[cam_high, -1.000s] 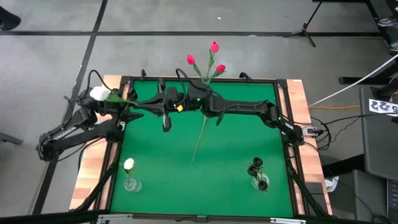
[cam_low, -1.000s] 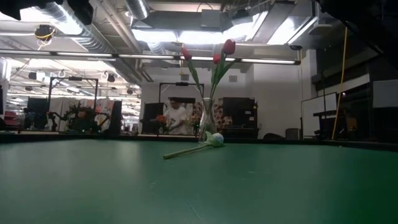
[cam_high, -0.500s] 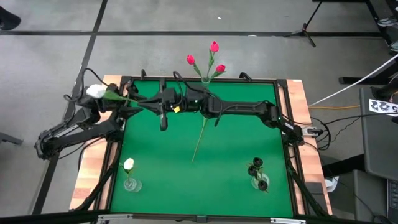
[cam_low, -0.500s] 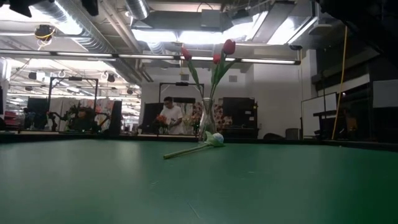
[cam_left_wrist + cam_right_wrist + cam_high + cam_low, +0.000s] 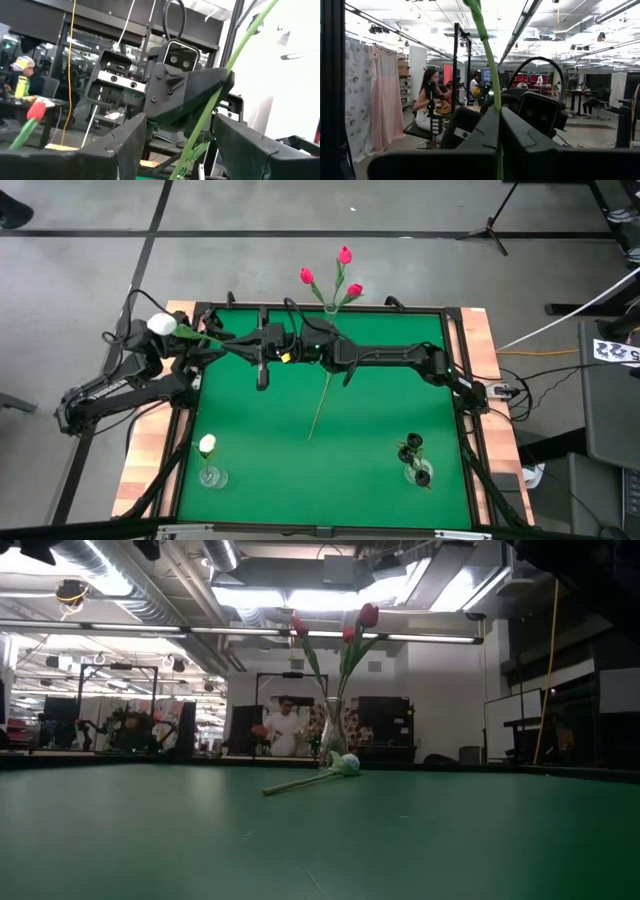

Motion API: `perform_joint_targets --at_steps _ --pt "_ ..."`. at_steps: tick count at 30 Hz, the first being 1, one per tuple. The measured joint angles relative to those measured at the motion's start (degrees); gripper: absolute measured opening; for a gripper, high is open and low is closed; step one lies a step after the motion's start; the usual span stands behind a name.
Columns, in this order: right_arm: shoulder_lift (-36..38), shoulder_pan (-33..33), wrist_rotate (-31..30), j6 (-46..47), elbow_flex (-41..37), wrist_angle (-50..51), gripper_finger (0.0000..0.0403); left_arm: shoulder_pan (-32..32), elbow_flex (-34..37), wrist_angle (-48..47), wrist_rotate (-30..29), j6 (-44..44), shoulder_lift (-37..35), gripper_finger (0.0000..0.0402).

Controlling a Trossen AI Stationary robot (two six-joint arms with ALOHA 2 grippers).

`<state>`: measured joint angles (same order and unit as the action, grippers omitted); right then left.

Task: Sort flowers into vase by color
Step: Put the bottom white tulip into the bottom left transparent vase

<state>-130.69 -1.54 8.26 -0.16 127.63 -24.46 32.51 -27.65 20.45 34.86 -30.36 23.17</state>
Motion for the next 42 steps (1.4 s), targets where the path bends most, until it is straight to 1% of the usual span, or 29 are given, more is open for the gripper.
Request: perform_joint_targets --at_steps 3,7,14,20,24,30,37,42 --pt "0.0 -0.25 -0.69 -0.09 0.0 0.14 0.0007 -1.02 0.01 -0.02 -0.05 -1.24 0.98 0.0227" --pt "0.0 -0.79 -0.8 -0.05 0.0 -0.55 0.0007 -3.39 0.01 0.65 -0.54 -0.8 2.65 0.0227" --pt "0.0 -0.74 -0.7 -0.07 0.02 -0.59 0.0007 -6.8 0.01 5.58 -2.01 0.55 6.51 0.0227" --pt "0.0 -0.72 0.32 -0.07 0.07 0.61 0.0007 -6.01 0.03 5.49 -2.9 3.45 6.0 0.0227" --pt "0.0 -0.72 0.34 0.17 0.07 0.58 0.0007 -3.55 0.03 5.47 -3.01 4.8 3.87 0.0227" --pt "0.0 -0.72 0.36 0.56 0.07 0.59 0.0007 -0.62 0.03 2.51 -3.42 5.23 1.2 0.0227" --pt "0.0 -0.8 0.38 1.11 0.07 0.92 0.0007 -0.77 0.03 2.6 -3.35 1.97 2.18 0.0227" --pt "0.0 -1.07 0.58 0.32 0.07 1.67 0.0007 -1.4 0.03 2.67 -1.24 0.6 1.81 0.0227"
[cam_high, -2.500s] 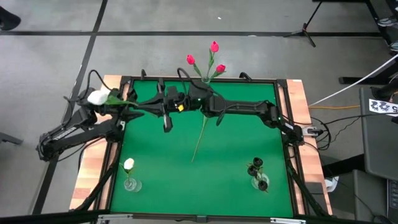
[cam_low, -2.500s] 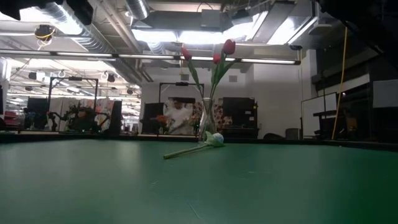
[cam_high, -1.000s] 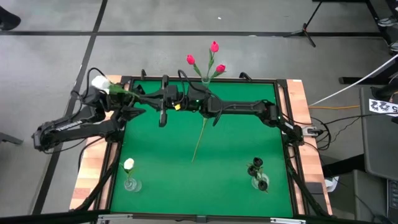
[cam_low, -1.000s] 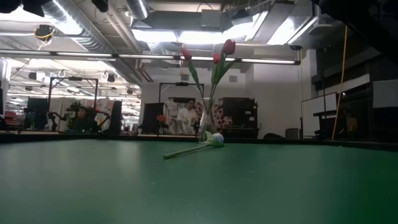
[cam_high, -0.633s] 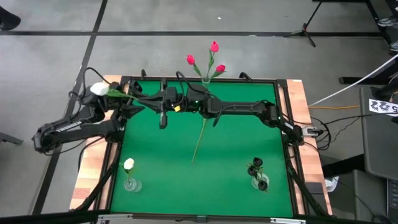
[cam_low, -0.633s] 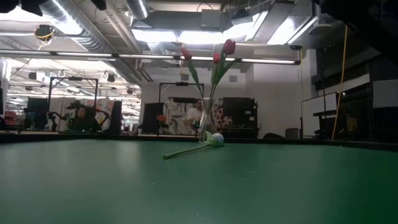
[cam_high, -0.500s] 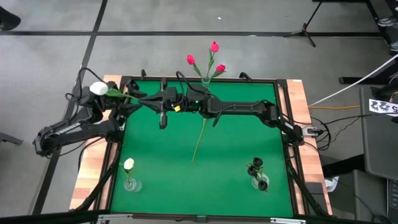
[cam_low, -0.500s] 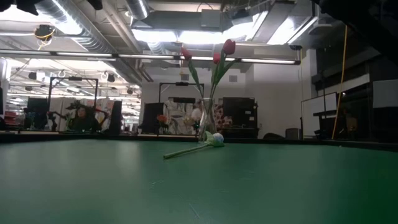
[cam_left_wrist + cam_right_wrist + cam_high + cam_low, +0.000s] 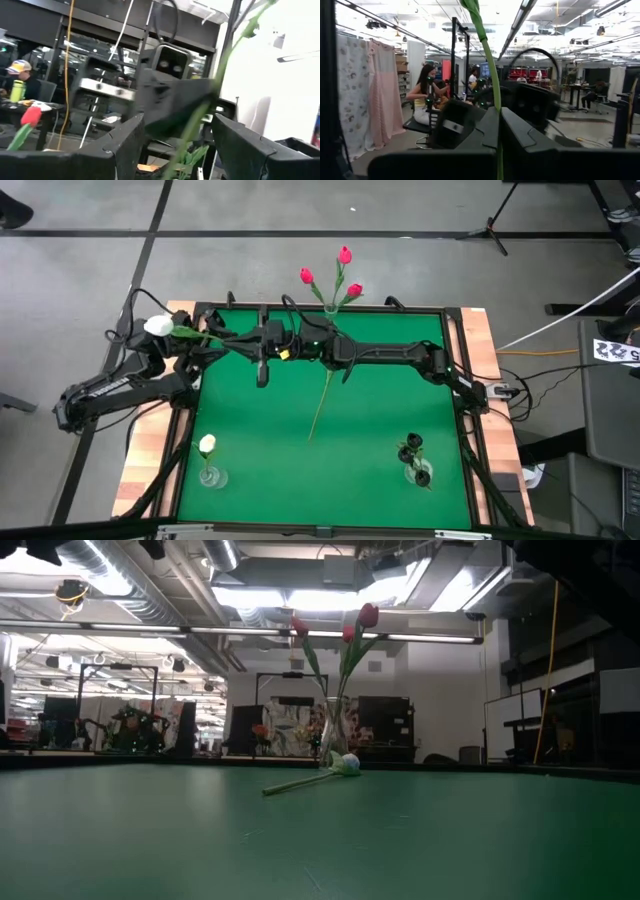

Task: Sort flowers into vase by color
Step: Put the bottom white tulip into the bottom left transparent vase

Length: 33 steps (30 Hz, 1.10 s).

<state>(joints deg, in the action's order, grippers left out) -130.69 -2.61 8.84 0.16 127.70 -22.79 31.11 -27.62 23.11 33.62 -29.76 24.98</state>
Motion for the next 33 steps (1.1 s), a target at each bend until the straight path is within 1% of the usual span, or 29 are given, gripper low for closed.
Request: perform_joint_targets --at_steps 9,13,22,33 --pt "0.0 -0.46 -0.21 -0.02 0.0 0.56 0.0007 -0.04 0.0 0.21 -0.03 1.19 0.09 0.0227" --pt "0.0 -0.44 -0.07 -0.02 0.0 0.42 0.0007 -0.04 0.0 0.24 -0.38 2.47 0.87 0.0215" --pt "0.0 -0.44 0.86 -0.05 0.0 0.64 0.0007 -0.04 0.0 0.22 -0.35 4.24 3.56 0.016" --pt "0.0 -0.51 1.24 0.03 0.02 1.67 0.0007 0.15 0.0 0.08 -0.51 6.18 1.17 0.0071"
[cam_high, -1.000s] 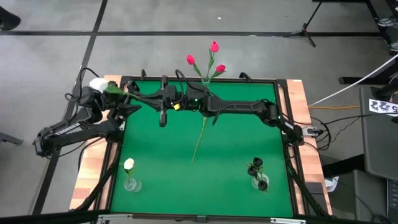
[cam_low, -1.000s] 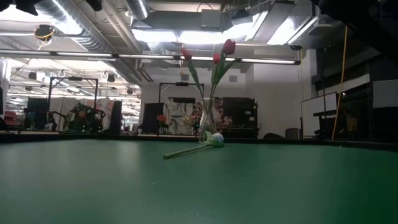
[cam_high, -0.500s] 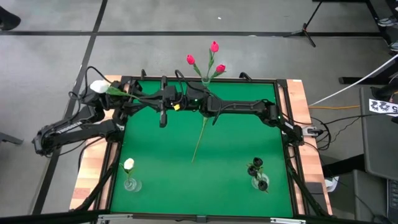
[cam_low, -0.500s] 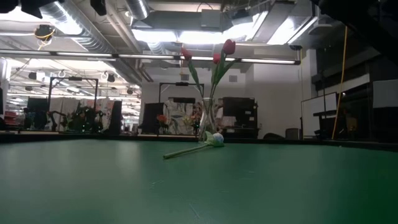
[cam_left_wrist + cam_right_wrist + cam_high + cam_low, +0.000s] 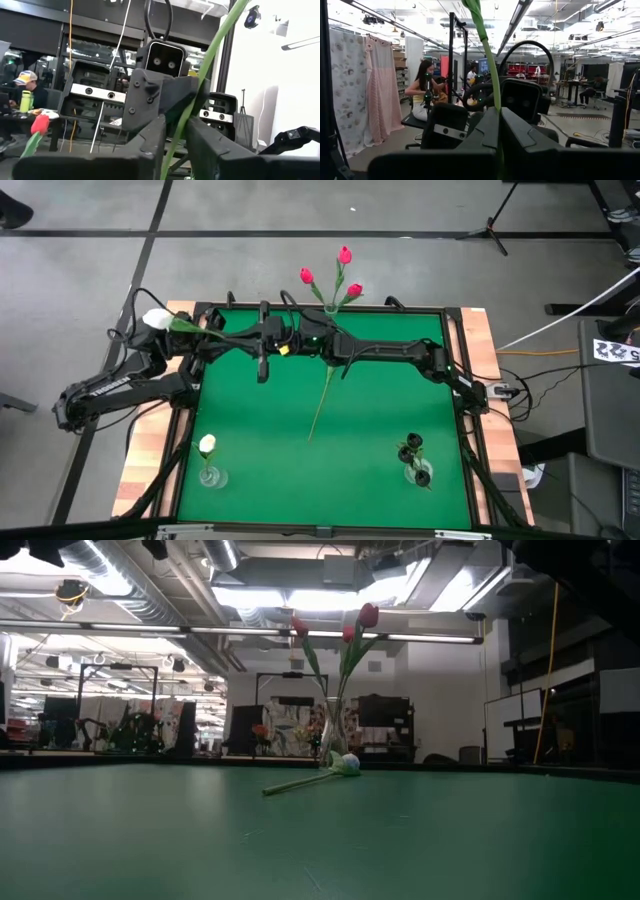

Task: Sort flowers into vase by color
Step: Put the bottom white tulip into the bottom left transparent vase

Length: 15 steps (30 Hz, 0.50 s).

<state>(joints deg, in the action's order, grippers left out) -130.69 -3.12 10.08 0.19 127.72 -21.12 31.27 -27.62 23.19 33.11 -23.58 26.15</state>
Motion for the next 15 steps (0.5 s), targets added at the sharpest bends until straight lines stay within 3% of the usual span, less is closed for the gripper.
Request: perform_joint_targets --at_steps 10,15 --pt "0.0 -0.02 -0.25 1.0 0.04 0.15 0.0007 -0.02 0.0 0.23 0.06 0.03 0.09 0.001" --pt "0.0 -0.02 0.17 1.03 0.04 0.2 0.0007 -0.02 0.0 0.23 0.06 0.05 0.09 0.0005"
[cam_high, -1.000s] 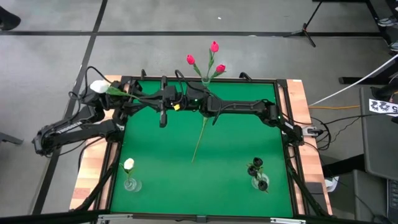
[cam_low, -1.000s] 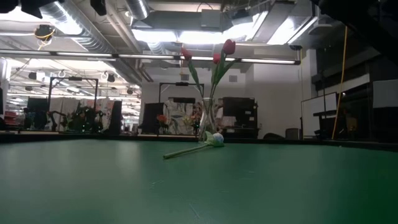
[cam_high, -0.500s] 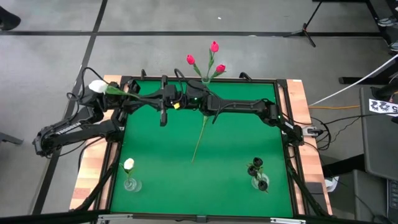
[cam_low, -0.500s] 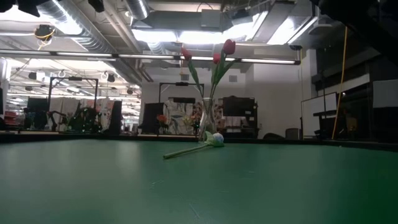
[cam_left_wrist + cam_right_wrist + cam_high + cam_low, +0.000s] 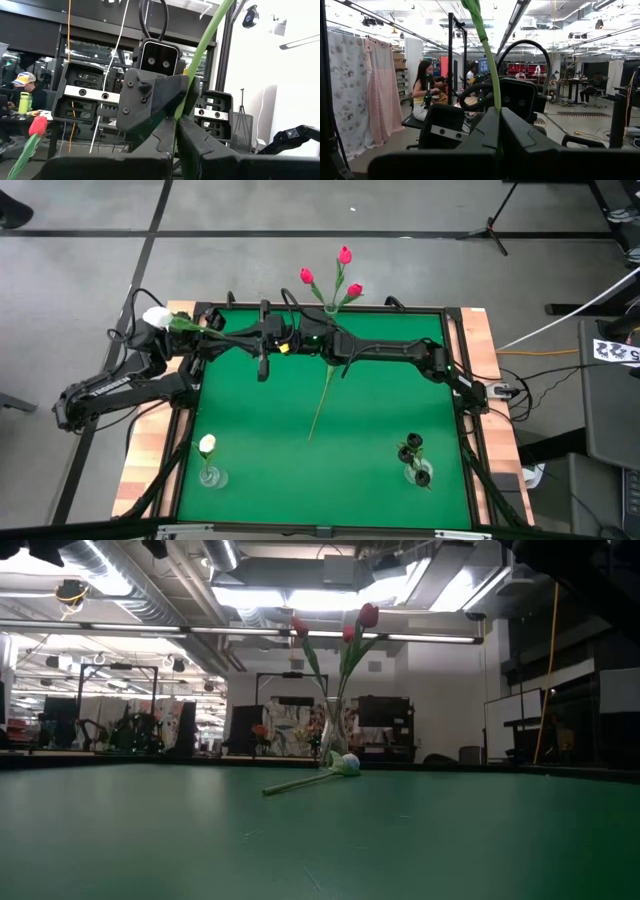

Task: Sort flowers into vase by color
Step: Put the bottom white tulip into the bottom left transparent vase

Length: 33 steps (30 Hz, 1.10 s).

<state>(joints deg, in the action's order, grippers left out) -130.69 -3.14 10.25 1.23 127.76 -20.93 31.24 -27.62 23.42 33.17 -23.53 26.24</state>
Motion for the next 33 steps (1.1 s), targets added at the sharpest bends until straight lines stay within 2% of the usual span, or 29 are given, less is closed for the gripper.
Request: perform_joint_targets --at_steps 8,11,15,19,22,26,29,33 --pt "0.07 0.0 0.58 0.03 0.04 0.96 0.0021 0.0 0.0 -0.15 -0.35 -0.02 0.0 0.0002" --pt "0.07 0.0 1.15 -0.06 0.04 1.04 0.0052 0.0 0.0 -0.19 -0.59 -0.27 -0.04 0.0002" --pt "0.07 -0.1 2.75 0.34 0.04 1.09 0.0112 0.0 0.02 -1.15 -1.01 -0.48 -0.86 0.0002" --pt "-0.07 -1.4 9.17 3.28 1.62 1.76 0.0166 0.02 0.0 -3.67 -1.7 -0.5 -3.33 0.0002" --pt "-0.2 -1.57 13.06 4.85 3.41 1.95 0.019 0.04 -0.11 -6.9 -1.77 -0.95 -6.27 0.0002" --pt "0.0 -1.55 19.73 4.98 7.28 0.75 0.0199 0.13 -0.15 -13.24 -0.23 -3.9 -11.03 0.0001" --pt "1.43 -1.55 23.48 6.13 6.6 -2.4 0.0199 0.08 -0.15 -17.64 1.42 -6.36 -15.28 0.0001" --pt "4.04 -1.2 24.74 7.28 6.51 -3.37 0.0199 0.09 -0.15 -23.76 2.03 -8.0 -20.76 0.0001"
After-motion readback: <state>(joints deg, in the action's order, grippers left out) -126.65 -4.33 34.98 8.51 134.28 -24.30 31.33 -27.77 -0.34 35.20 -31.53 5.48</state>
